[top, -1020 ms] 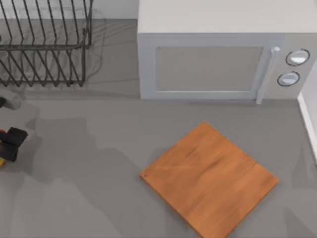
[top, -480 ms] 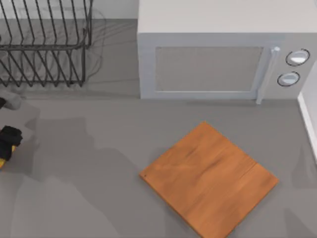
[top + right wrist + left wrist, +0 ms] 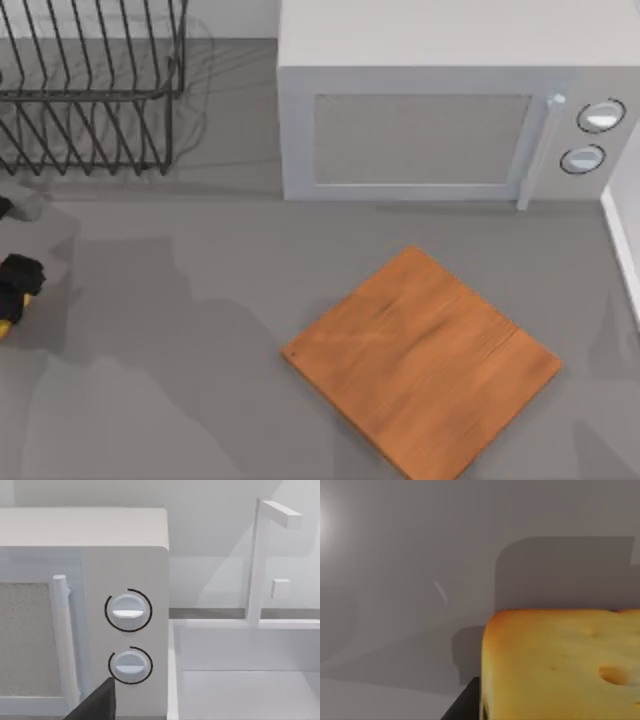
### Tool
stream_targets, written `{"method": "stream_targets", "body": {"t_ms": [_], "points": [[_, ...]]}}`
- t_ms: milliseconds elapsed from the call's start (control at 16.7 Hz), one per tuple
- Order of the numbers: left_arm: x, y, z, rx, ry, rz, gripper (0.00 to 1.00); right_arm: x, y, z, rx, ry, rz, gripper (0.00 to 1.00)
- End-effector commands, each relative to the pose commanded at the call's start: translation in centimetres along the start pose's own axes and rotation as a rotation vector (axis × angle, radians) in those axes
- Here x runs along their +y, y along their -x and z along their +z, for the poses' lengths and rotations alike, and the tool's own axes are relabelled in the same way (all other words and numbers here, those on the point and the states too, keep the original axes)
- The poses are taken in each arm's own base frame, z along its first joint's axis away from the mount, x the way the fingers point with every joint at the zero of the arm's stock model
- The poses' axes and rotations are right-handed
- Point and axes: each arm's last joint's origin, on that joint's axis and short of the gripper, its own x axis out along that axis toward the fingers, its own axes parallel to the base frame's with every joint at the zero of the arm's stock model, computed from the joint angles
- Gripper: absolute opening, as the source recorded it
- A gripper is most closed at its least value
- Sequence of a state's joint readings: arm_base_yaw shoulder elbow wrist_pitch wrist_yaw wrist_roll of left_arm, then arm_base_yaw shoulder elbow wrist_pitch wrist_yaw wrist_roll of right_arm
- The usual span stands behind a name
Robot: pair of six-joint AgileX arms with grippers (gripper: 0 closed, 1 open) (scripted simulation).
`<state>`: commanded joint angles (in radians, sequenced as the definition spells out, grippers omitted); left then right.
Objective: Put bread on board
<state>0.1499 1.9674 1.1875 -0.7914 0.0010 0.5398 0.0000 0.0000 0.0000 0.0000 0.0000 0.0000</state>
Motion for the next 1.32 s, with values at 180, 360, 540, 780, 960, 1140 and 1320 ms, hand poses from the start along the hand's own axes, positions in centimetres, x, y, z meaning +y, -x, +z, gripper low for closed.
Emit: {"method": "stream_targets", "body": {"t_ms": [180, 360, 540, 780, 960, 1140, 1320], "points": [[0.0, 0.0, 0.0, 0.0, 0.0, 0.0, 0.0, 0.0, 0.0, 0.0, 0.0, 0.0, 0.0, 1.0], [0.0, 0.0, 0.0, 0.0, 0.0, 0.0, 0.0, 0.0, 0.0, 0.0, 0.0, 0.0, 0.0, 1.0], [0.1, 0.6, 0.2, -0.006, -0.001, 0.003, 0.0, 0.0, 0.0, 0.0, 0.0, 0.0, 0.0, 1.0], [0.2, 4.3, 0.5, 0.006, -0.005, -0.005, 0.0, 0.0, 0.0, 0.0, 0.0, 0.0, 0.0, 1.0], [0.0, 8.0, 0.2, 0.016, -0.005, -0.011, 0.0, 0.0, 0.0, 0.0, 0.0, 0.0, 0.0, 1.0], [-0.1, 10.1, 0.0, -0.002, -0.003, 0.0, 0.0, 0.0, 0.0, 0.0, 0.0, 0.0, 0.0, 1.0], [0.0, 9.9, 0.0, 0.001, -0.003, -0.001, 0.0, 0.0, 0.0, 0.0, 0.0, 0.0, 0.0, 1.0]]}}
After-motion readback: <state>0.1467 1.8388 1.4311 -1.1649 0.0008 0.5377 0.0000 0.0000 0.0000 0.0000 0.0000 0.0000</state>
